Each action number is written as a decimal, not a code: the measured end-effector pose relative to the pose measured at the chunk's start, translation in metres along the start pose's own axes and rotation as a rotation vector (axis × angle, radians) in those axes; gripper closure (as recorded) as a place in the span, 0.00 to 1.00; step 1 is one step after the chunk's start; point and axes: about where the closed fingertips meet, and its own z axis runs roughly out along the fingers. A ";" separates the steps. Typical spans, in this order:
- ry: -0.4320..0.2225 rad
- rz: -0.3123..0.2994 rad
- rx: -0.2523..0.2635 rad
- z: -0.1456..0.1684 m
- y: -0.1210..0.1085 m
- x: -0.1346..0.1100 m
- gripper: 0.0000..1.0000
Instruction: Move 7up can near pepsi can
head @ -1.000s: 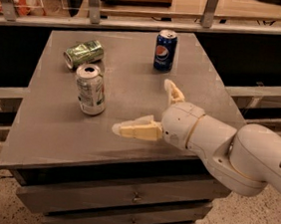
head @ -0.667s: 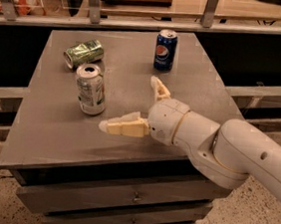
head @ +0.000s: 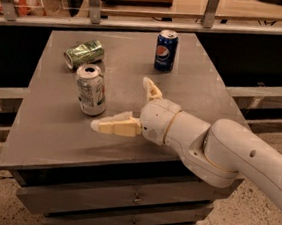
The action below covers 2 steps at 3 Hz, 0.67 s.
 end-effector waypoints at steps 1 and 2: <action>-0.030 0.025 -0.029 0.020 0.008 0.001 0.00; -0.043 0.033 -0.058 0.035 0.014 -0.002 0.00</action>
Offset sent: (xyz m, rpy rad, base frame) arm 0.0132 0.0554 0.0024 0.0520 0.0068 0.1063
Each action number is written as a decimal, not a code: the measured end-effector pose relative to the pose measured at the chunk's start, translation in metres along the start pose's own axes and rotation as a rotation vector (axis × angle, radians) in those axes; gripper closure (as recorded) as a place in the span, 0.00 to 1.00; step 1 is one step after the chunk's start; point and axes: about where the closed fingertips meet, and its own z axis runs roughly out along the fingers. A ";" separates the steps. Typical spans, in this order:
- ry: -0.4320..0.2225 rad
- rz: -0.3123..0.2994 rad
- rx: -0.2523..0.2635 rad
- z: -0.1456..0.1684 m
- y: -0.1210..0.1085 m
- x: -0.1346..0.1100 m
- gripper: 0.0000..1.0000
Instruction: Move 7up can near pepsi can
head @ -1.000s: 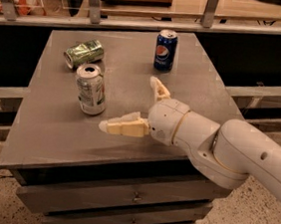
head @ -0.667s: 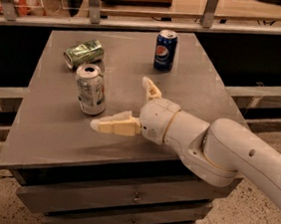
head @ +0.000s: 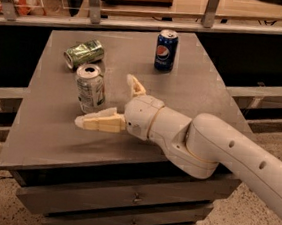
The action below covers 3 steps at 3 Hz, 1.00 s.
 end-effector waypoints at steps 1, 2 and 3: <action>0.022 -0.019 -0.068 0.016 0.008 -0.007 0.00; 0.042 -0.015 -0.116 0.025 0.014 -0.008 0.00; 0.049 -0.001 -0.145 0.035 0.021 -0.003 0.00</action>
Offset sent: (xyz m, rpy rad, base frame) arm 0.0018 0.0385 0.0063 -0.0627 0.0295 0.1677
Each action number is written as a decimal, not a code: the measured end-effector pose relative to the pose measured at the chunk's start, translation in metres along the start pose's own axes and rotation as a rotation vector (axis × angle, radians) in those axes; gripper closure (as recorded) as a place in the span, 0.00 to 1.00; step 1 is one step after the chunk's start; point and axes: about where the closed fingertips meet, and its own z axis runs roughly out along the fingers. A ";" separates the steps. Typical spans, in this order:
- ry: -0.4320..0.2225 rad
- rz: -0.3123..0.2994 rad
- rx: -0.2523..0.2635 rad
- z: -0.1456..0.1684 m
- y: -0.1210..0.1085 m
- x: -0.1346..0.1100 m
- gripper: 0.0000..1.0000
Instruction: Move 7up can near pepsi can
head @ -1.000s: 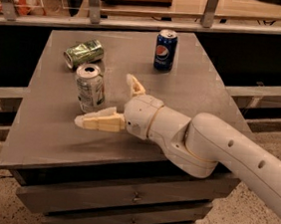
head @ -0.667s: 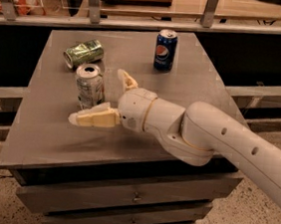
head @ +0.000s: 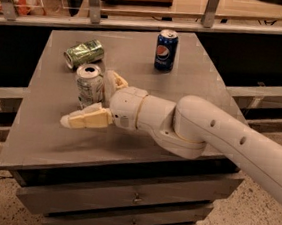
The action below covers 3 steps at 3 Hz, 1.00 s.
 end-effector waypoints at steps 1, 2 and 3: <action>-0.009 0.000 -0.013 0.008 0.002 0.000 0.16; -0.033 0.020 -0.012 0.011 0.004 0.001 0.40; -0.058 0.025 -0.007 0.010 0.003 -0.004 0.63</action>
Offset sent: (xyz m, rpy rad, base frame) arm 0.0022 0.0104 -0.0030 0.0750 0.0210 0.0001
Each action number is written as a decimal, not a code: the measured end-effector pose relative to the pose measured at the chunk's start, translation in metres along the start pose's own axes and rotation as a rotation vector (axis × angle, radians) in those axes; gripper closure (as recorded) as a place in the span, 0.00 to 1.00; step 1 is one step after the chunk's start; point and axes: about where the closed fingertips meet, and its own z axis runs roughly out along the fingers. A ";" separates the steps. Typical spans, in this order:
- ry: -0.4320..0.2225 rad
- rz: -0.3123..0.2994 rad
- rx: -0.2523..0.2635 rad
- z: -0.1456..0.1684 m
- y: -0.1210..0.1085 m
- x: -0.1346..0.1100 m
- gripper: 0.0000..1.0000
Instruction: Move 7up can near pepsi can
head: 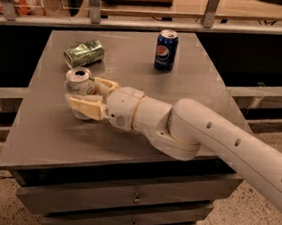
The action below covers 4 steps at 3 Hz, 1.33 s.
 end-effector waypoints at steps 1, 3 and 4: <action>0.002 -0.010 0.037 -0.014 -0.008 -0.006 0.87; 0.084 -0.082 0.266 -0.090 -0.044 -0.016 1.00; 0.108 -0.127 0.424 -0.135 -0.066 -0.022 1.00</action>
Offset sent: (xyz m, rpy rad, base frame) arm 0.0082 -0.1151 0.0154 -0.1058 -0.0297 -0.2824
